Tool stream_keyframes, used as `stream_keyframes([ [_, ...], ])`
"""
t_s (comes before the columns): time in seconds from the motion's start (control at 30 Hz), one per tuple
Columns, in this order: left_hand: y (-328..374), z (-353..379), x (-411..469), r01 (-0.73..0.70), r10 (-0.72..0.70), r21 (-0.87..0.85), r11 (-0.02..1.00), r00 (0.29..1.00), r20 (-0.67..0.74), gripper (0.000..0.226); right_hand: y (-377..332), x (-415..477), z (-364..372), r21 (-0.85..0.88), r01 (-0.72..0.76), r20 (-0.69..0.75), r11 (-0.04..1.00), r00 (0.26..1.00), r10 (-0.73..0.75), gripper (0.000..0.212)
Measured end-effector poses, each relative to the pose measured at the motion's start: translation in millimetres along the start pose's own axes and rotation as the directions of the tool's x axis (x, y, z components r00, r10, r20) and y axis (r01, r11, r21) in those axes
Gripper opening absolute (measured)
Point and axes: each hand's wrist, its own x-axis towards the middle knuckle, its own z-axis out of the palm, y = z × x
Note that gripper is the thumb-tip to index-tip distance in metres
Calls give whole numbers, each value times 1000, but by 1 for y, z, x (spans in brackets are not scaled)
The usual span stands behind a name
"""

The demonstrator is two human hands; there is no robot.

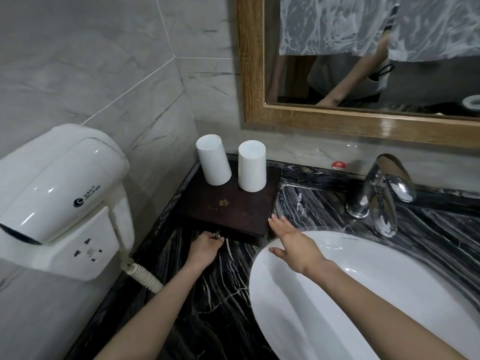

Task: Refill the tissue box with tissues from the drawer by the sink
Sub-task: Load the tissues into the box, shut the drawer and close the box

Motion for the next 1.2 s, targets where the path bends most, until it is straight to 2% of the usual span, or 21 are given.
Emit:
stream_keyframes([
  [0.1,-2,5,6,53,-57,-183,982,998,-15,33,-7,7,3,-31,7,-15,999,1000,-8,72],
  [0.2,2,7,9,131,-139,-404,905,990,10,35,-15,14,6,-25,-13,-59,1000,998,11,68],
  [0.37,6,7,11,184,-199,-530,828,980,28,30,-20,19,8,-68,-40,-168,997,985,28,60],
  [0.5,7,10,14,207,-231,-612,763,972,40,7,-18,21,10,-39,-38,-186,999,982,30,58],
  [0.6,8,11,18,189,-229,-637,747,973,21,8,-17,22,10,-42,-30,-200,999,980,21,54],
  [0.77,13,6,17,205,-236,-606,768,971,29,28,-15,22,10,-48,-25,-184,999,983,16,52],
  [0.97,12,8,8,197,-222,-555,808,975,23,28,-10,24,6,-20,-40,-140,999,989,37,55],
  [1.03,15,10,-1,177,-189,-528,830,981,31,29,-6,24,2,16,-33,-97,999,995,34,60],
  [1.13,21,16,-16,177,-164,-512,841,984,71,14,1,19,-4,109,-6,-16,994,1000,8,68],
  [1.2,20,22,-21,159,-142,-469,869,987,72,26,4,10,-5,165,4,-40,986,999,3,69],
])
